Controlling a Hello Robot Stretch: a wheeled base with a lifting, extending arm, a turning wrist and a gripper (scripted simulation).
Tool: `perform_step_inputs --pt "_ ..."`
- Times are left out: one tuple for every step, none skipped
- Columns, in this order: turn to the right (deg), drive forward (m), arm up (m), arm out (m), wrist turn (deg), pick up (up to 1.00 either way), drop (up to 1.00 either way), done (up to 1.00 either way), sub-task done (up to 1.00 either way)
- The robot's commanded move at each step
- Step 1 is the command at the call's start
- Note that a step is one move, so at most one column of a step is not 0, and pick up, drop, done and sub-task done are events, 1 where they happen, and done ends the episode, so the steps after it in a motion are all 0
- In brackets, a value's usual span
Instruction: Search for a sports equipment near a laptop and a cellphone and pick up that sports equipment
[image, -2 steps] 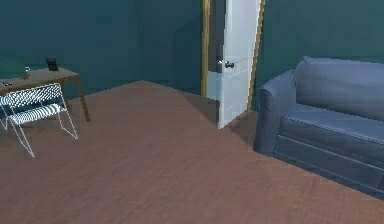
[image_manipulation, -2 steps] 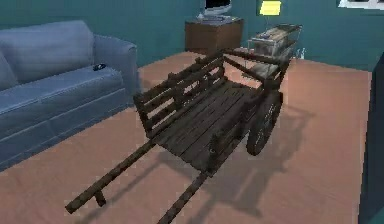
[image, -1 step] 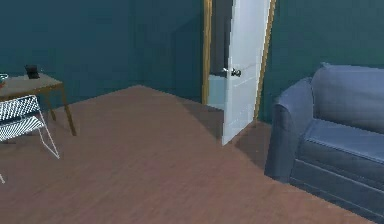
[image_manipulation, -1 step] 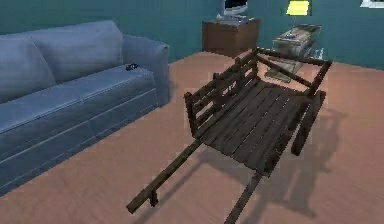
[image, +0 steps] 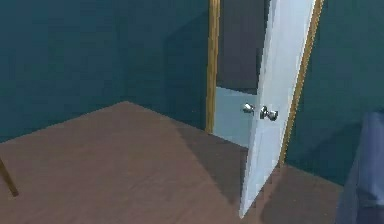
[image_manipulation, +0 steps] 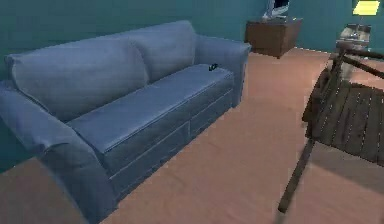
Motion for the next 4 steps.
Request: perform_step_inputs --pt "0.0 1.00 0.00 0.00 0.0 0.00 0.00 0.00 0.00" --pt "-3.0 0.00 0.00 0.00 0.0 0.00 0.00 0.00 0.00" --pt "0.0 0.35 0.00 0.00 0.0 0.00 0.00 0.00 0.00" --pt "30.0 0.00 0.00 0.00 0.0 0.00 0.00 0.00 0.00"
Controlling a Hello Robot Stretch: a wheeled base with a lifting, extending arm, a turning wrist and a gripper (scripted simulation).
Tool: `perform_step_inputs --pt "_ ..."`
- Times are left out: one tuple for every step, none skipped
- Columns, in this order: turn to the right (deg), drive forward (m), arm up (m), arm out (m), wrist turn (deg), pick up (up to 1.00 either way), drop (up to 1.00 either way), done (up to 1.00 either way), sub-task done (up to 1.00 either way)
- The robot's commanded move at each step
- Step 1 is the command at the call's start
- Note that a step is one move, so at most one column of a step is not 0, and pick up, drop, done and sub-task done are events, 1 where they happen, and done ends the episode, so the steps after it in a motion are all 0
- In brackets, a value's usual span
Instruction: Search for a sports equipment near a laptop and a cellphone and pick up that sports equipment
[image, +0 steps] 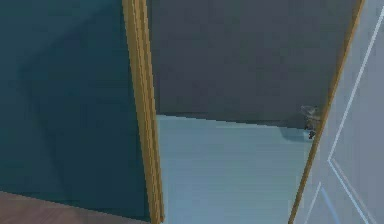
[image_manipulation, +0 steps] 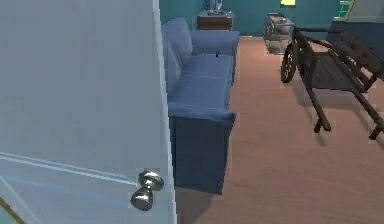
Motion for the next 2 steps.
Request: perform_step_inputs --pt "0.0 1.00 0.00 0.00 0.0 0.00 0.00 0.00 0.00" --pt "9.0 0.00 0.00 0.00 0.0 0.00 0.00 0.00 0.00"
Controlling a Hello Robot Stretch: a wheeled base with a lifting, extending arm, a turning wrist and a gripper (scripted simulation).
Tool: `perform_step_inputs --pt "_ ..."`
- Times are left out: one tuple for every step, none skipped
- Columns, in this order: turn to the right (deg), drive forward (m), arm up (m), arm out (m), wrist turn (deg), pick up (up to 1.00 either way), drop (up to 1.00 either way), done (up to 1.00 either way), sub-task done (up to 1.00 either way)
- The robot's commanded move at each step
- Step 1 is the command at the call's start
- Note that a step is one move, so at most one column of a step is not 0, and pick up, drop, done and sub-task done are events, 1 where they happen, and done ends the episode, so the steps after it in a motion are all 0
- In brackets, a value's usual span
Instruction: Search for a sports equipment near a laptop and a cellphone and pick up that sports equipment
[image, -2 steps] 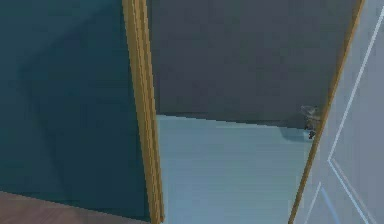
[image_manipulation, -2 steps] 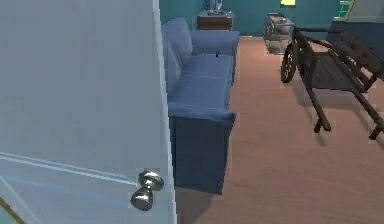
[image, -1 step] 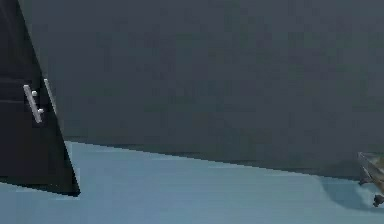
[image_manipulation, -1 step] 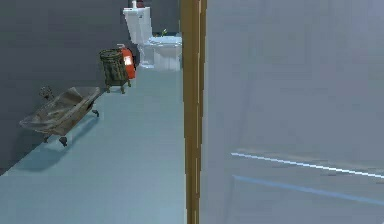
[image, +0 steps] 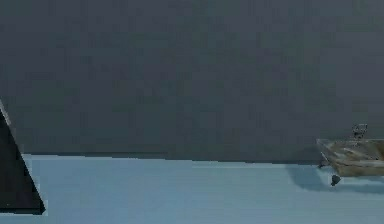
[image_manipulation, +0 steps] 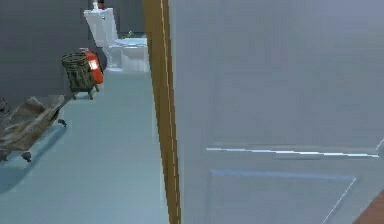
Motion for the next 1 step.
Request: perform_step_inputs --pt "0.0 0.35 0.00 0.00 0.0 0.00 0.00 0.00 0.00"
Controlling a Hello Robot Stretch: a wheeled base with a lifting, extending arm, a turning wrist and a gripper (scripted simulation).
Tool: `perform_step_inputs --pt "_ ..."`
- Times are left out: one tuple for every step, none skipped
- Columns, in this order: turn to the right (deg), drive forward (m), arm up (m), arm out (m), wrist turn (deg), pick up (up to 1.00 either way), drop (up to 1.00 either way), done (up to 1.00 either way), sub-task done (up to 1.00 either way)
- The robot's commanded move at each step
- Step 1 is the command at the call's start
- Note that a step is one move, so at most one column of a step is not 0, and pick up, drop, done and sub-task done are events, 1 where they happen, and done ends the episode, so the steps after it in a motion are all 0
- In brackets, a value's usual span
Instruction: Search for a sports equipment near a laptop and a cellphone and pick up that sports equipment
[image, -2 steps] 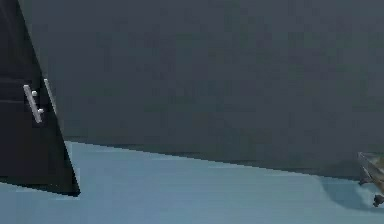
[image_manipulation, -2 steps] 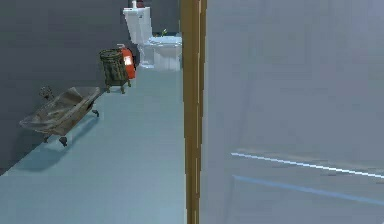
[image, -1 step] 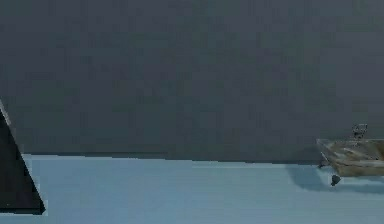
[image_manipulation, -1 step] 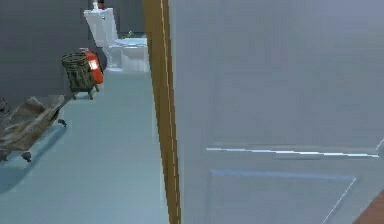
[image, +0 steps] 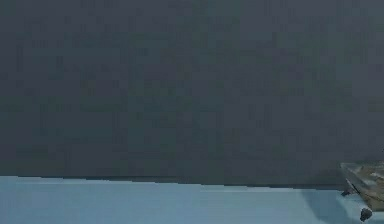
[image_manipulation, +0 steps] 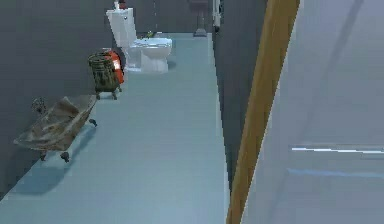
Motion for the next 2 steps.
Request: perform_step_inputs --pt "-45.0 0.00 0.00 0.00 0.0 0.00 0.00 0.00 0.00" --pt "-33.0 0.00 0.00 0.00 0.0 0.00 0.00 0.00 0.00"
